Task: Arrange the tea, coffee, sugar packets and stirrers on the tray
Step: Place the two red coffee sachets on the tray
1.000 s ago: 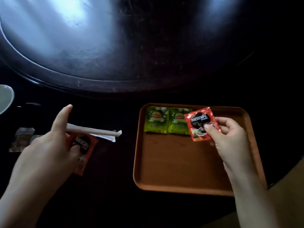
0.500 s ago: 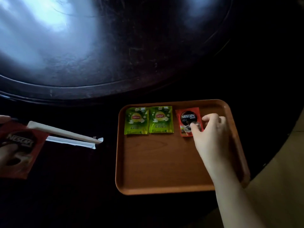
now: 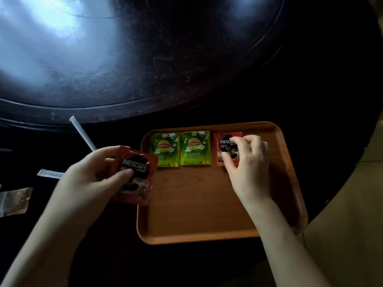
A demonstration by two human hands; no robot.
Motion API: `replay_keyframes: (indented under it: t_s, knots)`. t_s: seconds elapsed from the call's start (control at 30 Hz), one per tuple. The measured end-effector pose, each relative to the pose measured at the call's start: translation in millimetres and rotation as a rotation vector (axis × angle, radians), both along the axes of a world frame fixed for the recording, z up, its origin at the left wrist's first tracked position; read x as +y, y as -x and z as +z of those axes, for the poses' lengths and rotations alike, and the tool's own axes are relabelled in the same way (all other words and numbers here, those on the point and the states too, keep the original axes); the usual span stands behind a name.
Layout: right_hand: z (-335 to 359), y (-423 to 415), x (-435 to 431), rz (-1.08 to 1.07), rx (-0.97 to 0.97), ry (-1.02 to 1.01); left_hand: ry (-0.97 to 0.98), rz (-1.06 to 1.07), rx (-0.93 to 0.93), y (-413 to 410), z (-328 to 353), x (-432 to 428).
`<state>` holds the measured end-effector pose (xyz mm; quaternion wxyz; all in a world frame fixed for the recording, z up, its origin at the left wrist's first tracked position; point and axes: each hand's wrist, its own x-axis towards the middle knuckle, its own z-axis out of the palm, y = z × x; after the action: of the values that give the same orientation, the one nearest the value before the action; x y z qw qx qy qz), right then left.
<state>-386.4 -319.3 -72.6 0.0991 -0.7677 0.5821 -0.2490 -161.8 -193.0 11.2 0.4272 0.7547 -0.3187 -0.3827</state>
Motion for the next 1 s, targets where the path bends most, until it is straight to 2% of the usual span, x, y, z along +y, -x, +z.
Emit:
replay_keyframes:
  t_s: [0.2,0.3,0.47,0.6,0.7,0.8,0.87,0.9,0.93,1.0]
  knots:
    - [-1.8,1.7,0.0,0.011,0.008,0.01,-0.026,0.003,0.299,33.9,-10.2,-26.5]
    - [-2.3,2.3,-0.3,0.021,0.014,0.005,-0.06,0.028,0.391,50.3,-16.6,-38.5]
    - [-1.9,3.8,-1.2,0.027,0.005,0.012,-0.066,0.062,0.476,71.1,-19.7,-54.3]
    - [3.3,7.2,-3.6,0.049,-0.033,-0.014,-0.073,0.05,0.473,83.1,-20.2,-61.0]
    - [20.4,17.3,3.7,0.045,-0.22,-0.096,-0.065,0.059,0.475,92.8,-22.4,-63.4]
    - [42.0,26.5,22.3,0.036,-0.562,-0.44,-0.052,0.066,0.482,107.3,-21.7,-64.5]
    - [48.1,31.3,33.8,0.025,-0.682,-0.577,-0.036,0.05,0.499,120.5,-22.4,-65.7]
    - [49.4,33.9,36.9,-0.006,-0.715,-0.583,-0.019,0.034,0.464,128.1,-23.2,-65.8]
    - [50.0,38.2,36.8,-0.054,-0.736,-0.566,0.013,-0.002,0.327,134.6,-26.1,-65.9]
    - [48.4,50.7,29.6,-0.165,-0.712,-0.474,0.103,-0.107,-0.125,145.3,-34.6,-67.2]
